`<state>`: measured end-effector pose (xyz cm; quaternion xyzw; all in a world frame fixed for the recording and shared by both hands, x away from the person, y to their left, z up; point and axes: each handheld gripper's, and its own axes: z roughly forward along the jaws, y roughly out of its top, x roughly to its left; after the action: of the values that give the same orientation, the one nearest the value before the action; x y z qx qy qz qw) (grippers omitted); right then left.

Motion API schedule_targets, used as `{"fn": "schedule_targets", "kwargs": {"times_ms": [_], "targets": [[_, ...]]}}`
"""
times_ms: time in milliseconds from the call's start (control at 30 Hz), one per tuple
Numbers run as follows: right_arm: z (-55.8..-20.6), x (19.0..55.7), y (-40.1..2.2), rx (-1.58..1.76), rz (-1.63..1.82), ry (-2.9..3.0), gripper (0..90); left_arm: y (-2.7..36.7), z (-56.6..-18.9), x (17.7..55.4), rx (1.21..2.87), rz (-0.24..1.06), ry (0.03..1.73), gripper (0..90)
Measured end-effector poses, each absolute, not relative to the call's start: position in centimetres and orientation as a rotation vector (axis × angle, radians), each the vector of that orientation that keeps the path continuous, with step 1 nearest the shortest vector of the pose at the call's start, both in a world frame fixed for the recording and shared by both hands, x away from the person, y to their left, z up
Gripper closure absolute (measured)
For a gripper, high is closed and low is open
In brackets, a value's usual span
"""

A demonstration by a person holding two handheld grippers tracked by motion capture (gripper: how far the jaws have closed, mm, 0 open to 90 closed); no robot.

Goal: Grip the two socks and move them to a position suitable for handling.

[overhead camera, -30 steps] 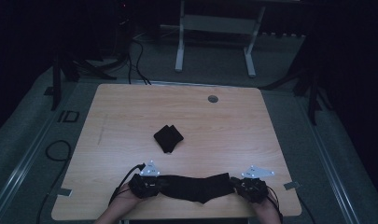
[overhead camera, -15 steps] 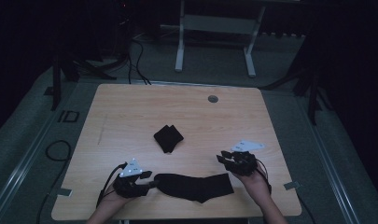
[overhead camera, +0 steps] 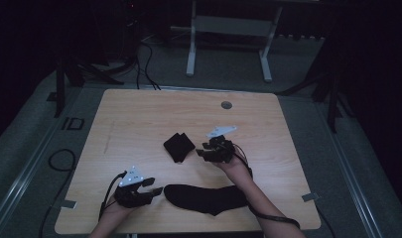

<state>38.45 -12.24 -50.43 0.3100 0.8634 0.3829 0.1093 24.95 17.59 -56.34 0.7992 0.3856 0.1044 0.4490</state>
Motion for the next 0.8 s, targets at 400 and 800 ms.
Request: {"fn": "schedule_targets", "kwargs": {"times_ms": [400,800], "targets": [[-51.3,43.1,-6.0,0.913,1.069,2.619,39.9,17.7,-56.9,25.3,1.969,0.247,1.011,25.2],[-55.0,44.3,-2.2,0.92,0.827,2.681,30.8,18.2,-56.8,25.3,1.934,0.269,1.052,14.6]]}}
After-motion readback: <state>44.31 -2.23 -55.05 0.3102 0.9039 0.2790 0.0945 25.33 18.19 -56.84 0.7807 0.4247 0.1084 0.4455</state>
